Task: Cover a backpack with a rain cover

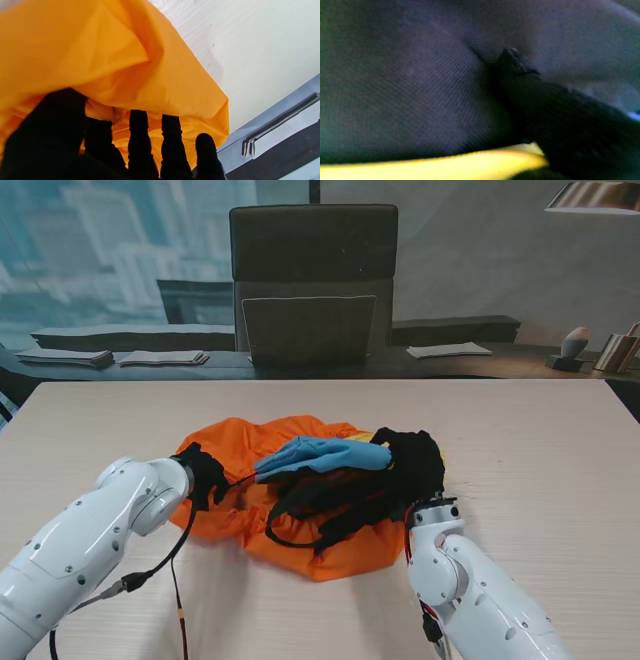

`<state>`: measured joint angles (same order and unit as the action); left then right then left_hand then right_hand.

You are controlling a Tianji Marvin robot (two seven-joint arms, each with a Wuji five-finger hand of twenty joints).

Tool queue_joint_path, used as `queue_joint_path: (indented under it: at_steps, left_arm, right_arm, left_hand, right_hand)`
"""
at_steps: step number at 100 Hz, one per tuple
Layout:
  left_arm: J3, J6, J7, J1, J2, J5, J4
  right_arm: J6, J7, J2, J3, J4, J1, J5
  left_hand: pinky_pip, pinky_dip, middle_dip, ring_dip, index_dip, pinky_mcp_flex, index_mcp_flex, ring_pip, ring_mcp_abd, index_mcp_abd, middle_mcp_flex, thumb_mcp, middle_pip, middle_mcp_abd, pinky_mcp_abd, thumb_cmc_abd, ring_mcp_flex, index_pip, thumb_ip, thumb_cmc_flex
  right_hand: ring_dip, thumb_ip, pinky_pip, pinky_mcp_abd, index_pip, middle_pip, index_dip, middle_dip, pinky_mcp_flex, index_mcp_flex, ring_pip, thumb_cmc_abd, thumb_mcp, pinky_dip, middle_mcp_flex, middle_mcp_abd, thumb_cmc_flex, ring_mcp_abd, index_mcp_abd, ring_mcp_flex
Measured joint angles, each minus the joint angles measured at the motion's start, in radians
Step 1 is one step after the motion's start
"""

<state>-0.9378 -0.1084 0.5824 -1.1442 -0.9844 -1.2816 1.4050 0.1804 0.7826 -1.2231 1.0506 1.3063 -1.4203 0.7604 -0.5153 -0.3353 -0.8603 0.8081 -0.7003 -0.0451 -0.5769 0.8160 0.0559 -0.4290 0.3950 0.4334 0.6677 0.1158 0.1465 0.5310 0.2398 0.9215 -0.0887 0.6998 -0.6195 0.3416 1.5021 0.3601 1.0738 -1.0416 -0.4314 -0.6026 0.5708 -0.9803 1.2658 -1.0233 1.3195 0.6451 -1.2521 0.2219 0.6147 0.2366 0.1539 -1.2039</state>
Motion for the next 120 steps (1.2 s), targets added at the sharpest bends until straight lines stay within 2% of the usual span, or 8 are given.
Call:
queue_joint_path:
  at_steps: [16, 34, 48, 60, 67, 80, 98, 120]
  left_arm:
    - [-0.13, -0.012, -0.023, -0.105, -0.002, -0.039, 0.074]
    - [-0.221, -0.036, -0.341, -0.192, -0.006, 0.061, 0.105]
    - [-0.274, -0.087, -0.356, -0.241, -0.016, -0.013, 0.198]
    - [-0.307, -0.182, -0.382, -0.25, -0.023, 0.151, 0.216]
    - [-0.314, -0.247, -0.413, -0.25, -0.024, 0.198, 0.214]
    - [-0.315, -0.241, -0.535, -0.255, -0.032, 0.171, 0.206]
    - [-0.338, -0.252, -0.534, -0.276, -0.051, 0.333, 0.208]
    - [-0.365, -0.298, -0.604, -0.313, -0.068, 0.384, 0.233]
  right_arm:
    - [-0.018, -0.06, 0.01, 0.001, 0.005, -0.003, 0.004]
    - [-0.051, -0.077, 0.017, -0.015, 0.017, -0.006, -0.001]
    - [-0.097, -0.079, 0.016, -0.032, 0.024, 0.0, 0.0]
    - [-0.112, -0.062, 0.01, -0.043, 0.026, 0.006, -0.012]
    - [-0.142, -0.06, 0.006, -0.049, 0.037, 0.009, -0.026]
    - [-0.261, -0.076, -0.008, -0.065, 0.09, 0.01, -0.103]
    - [-0.343, -0.184, -0.008, -0.116, 0.136, 0.038, -0.067]
    - [-0.453, -0.187, -0.016, -0.169, 0.134, 0.082, -0.066]
  left_hand:
    - [-0.048, -0.016, 0.106, -0.026, -0.157, 0.001, -0.064, -0.011, 0.048, -0.013, 0.133, -0.044, -0.058, -0.05, 0.013, -0.047, 0.113, 0.023, 0.0, 0.0]
    - [-0.253, -0.056, 0.168, -0.041, -0.276, -0.002, -0.074, 0.014, 0.073, 0.022, 0.263, -0.101, -0.057, -0.074, 0.035, -0.135, 0.252, 0.047, 0.0, -0.003]
    - [-0.281, -0.064, 0.168, -0.041, -0.329, -0.002, -0.074, 0.035, 0.073, 0.044, 0.302, -0.101, -0.037, -0.074, 0.035, -0.175, 0.298, 0.062, 0.0, -0.021]
    - [-0.303, -0.067, 0.168, -0.041, -0.364, 0.018, -0.072, 0.038, 0.073, 0.055, 0.318, -0.101, -0.037, -0.074, 0.037, -0.186, 0.308, 0.073, 0.0, -0.026]
    - [-0.321, -0.077, 0.169, -0.058, -0.385, 0.039, -0.061, 0.025, 0.072, 0.055, 0.29, -0.096, -0.047, -0.073, 0.037, -0.198, 0.308, 0.085, -0.006, -0.047]
    - [-0.341, -0.089, 0.285, -0.166, -0.399, 0.058, -0.045, -0.113, 0.071, 0.055, 0.186, -0.011, -0.142, -0.093, 0.037, -0.199, 0.283, 0.101, -0.029, -0.085]
    - [-0.341, -0.09, 0.489, -0.363, -0.411, 0.061, -0.042, -0.361, 0.089, 0.07, -0.005, 0.043, -0.266, -0.164, 0.035, -0.184, 0.108, 0.117, -0.039, -0.093]
    - [-0.341, -0.09, 0.523, -0.408, -0.412, 0.056, -0.044, -0.388, 0.099, 0.087, -0.041, 0.073, -0.279, -0.141, 0.028, -0.171, 0.075, 0.127, -0.039, -0.1]
  right_hand:
    - [0.0, 0.0, 0.0, 0.0, -0.004, 0.0, -0.001, 0.0, 0.0, 0.0, -0.007, 0.0, 0.0, 0.0, 0.0, 0.0, -0.003, 0.0, 0.018, 0.0]
    - [0.0, 0.0, 0.0, 0.0, -0.008, 0.0, -0.001, 0.0, 0.018, 0.0, -0.007, -0.001, 0.0, 0.001, 0.0, 0.0, -0.003, 0.0, 0.017, 0.0]
    - [0.0, 0.0, 0.0, 0.007, -0.01, 0.012, 0.0, 0.0, 0.052, -0.003, -0.007, -0.004, 0.0, 0.003, -0.011, 0.0, -0.003, 0.0, 0.01, -0.005]
    - [-0.005, 0.0, 0.0, 0.021, -0.014, 0.026, 0.024, -0.001, 0.094, -0.016, 0.015, -0.031, 0.0, 0.013, -0.032, 0.0, 0.001, 0.002, -0.014, -0.01]
    - [-0.017, 0.0, 0.0, 0.032, -0.019, 0.036, 0.038, -0.002, 0.114, -0.037, 0.03, -0.046, 0.005, 0.014, -0.042, 0.002, 0.002, 0.007, -0.023, -0.011]
    - [-0.046, 0.0, 0.007, 0.065, -0.02, 0.044, 0.051, -0.019, 0.136, -0.051, 0.061, -0.072, 0.015, 0.029, -0.063, 0.021, 0.02, 0.032, -0.072, -0.016]
    - [-0.087, -0.001, 0.01, 0.076, -0.018, 0.054, 0.062, -0.016, 0.169, -0.057, 0.091, -0.091, 0.017, 0.034, -0.084, 0.023, 0.024, 0.035, -0.097, -0.033]
    - [-0.146, -0.001, 0.01, 0.122, -0.004, 0.063, 0.091, -0.025, 0.259, -0.079, 0.155, -0.146, 0.037, 0.035, -0.096, 0.036, 0.049, 0.048, -0.131, -0.037]
